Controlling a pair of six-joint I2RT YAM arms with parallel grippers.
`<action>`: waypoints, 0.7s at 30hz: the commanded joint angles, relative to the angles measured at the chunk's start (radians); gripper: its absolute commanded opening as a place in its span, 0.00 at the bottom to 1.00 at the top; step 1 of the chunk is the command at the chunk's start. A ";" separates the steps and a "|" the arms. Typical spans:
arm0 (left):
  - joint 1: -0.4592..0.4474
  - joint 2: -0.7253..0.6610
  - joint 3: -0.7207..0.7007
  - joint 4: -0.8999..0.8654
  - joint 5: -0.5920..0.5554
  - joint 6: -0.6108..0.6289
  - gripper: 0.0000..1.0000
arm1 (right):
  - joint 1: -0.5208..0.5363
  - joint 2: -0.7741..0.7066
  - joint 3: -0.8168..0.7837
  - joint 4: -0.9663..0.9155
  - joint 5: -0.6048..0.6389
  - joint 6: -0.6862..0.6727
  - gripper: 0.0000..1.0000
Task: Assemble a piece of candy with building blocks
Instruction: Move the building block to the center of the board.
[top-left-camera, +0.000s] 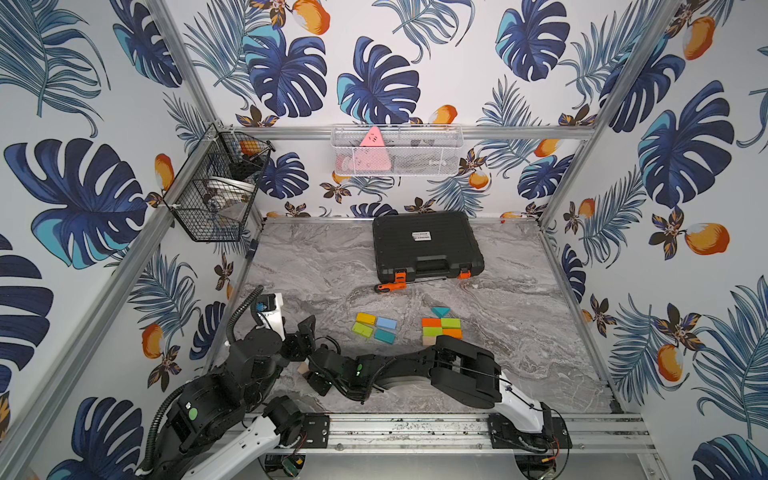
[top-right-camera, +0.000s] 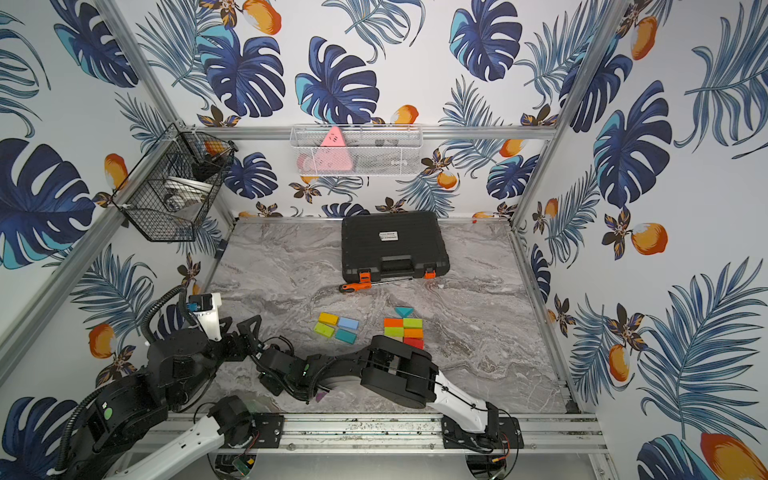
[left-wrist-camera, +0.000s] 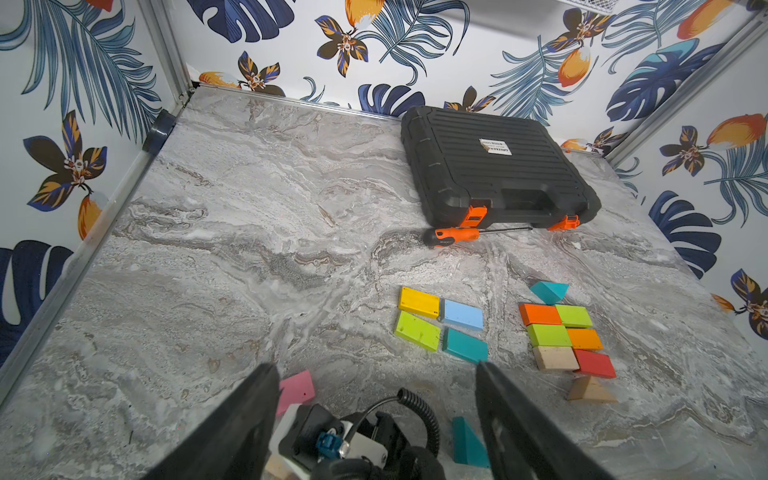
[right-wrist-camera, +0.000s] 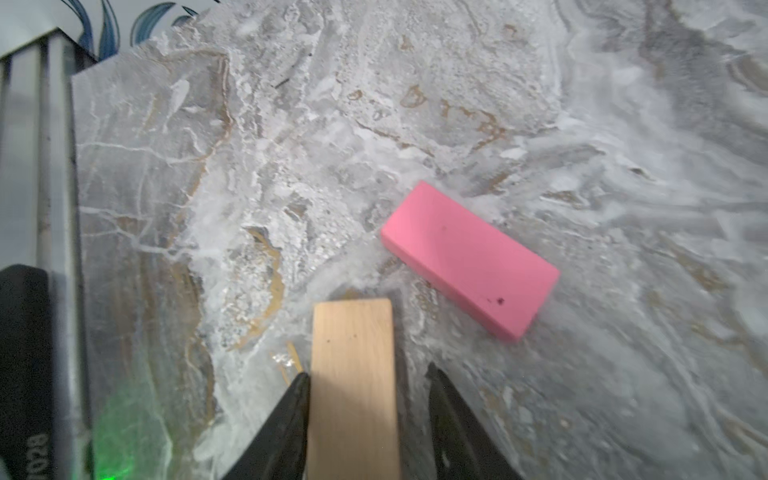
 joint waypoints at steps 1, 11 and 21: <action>0.000 0.008 0.003 -0.001 -0.020 -0.011 0.79 | -0.011 -0.017 -0.045 -0.198 0.024 -0.036 0.36; 0.001 0.010 0.002 -0.005 -0.026 -0.014 0.79 | -0.123 -0.195 -0.214 -0.099 -0.105 -0.112 0.24; 0.002 0.023 0.002 -0.005 -0.023 -0.014 0.79 | -0.237 -0.260 -0.297 -0.092 -0.198 -0.159 0.24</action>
